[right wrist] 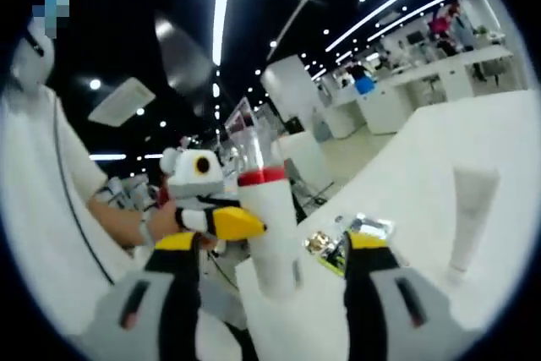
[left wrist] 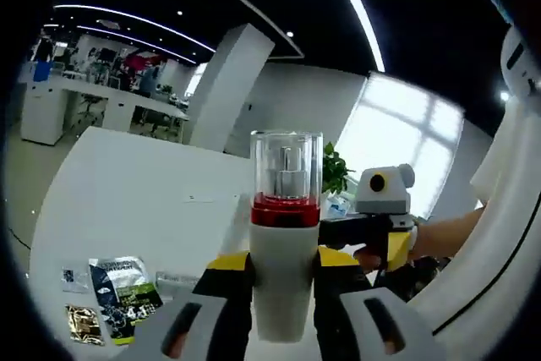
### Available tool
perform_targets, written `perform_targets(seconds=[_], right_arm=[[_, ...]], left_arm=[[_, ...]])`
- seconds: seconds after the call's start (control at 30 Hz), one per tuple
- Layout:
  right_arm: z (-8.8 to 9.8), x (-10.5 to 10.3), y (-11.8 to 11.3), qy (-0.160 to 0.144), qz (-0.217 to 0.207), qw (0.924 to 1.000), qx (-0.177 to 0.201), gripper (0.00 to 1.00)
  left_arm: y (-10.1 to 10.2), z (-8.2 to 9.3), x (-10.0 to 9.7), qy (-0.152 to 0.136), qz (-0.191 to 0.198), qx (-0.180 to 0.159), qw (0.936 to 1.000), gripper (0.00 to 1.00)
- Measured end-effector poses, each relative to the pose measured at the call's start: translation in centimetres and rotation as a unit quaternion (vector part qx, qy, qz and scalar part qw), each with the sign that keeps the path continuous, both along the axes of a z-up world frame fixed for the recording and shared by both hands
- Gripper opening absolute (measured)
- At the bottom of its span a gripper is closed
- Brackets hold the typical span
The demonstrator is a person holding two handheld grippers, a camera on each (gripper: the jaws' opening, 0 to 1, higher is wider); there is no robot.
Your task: Arrange the skincare products in the storage area until every visible bottle or jar stands upright without overlapping.
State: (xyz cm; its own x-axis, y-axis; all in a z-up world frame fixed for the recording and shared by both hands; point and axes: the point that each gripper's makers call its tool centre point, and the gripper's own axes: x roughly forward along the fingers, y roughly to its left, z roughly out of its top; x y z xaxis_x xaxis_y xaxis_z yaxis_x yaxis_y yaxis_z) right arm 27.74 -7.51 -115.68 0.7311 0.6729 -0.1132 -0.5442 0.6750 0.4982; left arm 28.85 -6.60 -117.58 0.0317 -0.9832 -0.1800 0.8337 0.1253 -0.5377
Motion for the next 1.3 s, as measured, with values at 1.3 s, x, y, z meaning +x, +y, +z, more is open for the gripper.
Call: perform_targets(seconds=[1.3], right_arm=[[1.2, -3.3, 1.0, 0.033, -0.038, 0.9922, -0.114, 0.3]], left_arm=[[-2.1, -1.0, -9.1, -0.029, -0.162, 0.018, 0.9863, 0.26]])
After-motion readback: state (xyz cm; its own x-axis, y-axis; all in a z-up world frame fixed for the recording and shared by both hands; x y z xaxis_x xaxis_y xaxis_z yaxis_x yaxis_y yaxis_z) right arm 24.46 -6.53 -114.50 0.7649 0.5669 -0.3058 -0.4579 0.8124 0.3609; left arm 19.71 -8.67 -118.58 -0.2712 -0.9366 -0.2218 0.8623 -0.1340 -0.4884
